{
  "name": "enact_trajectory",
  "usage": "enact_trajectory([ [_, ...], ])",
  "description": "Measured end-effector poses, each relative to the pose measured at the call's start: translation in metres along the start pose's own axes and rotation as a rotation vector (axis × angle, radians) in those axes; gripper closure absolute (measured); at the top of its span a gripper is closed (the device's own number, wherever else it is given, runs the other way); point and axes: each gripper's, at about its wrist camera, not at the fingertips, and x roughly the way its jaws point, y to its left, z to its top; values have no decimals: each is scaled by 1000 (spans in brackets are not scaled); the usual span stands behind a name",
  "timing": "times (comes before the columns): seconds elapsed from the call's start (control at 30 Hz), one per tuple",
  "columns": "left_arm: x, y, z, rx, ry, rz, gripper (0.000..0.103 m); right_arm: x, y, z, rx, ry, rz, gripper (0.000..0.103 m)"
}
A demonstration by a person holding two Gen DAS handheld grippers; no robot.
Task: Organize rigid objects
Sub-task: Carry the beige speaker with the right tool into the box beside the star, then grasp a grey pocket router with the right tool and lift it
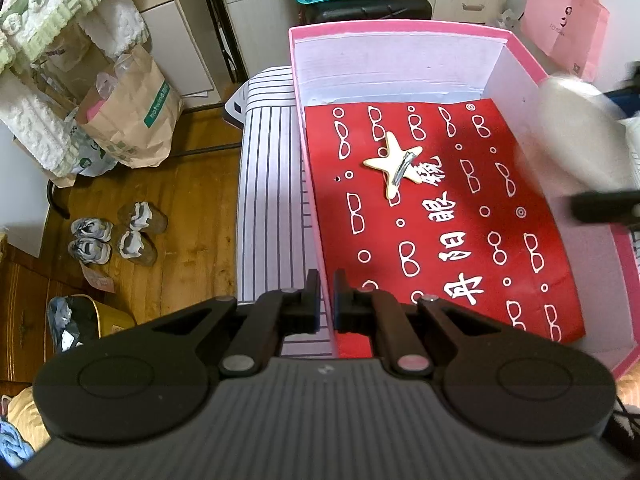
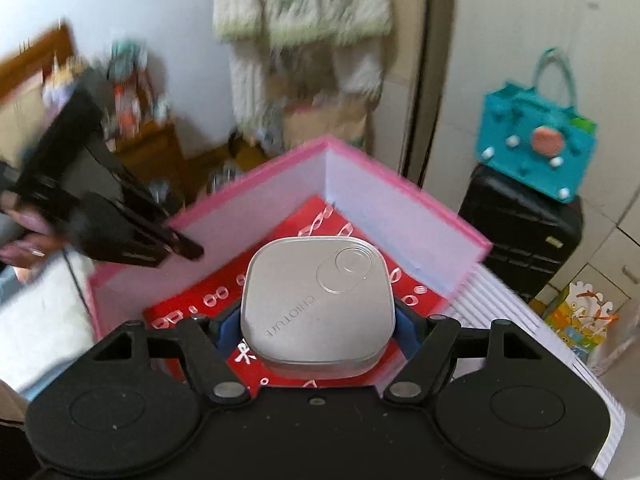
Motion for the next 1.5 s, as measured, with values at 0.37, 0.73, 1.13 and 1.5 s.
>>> enact_trajectory([
  [0.37,-2,7,-2,-17,6,-39,97,98,0,28,-10,275,-30,25],
  [0.73,-1,4,0,12,17,-42,96,116,-1,43,71,261,-34,25],
  [1.13,-3,4,-3,41,6,-57,95,-41,-25,0,185,-55,45,21],
  [1.5,-7,4,-8,39,-23,-48,95,-98,-31,-91,245,-218,-51,21],
])
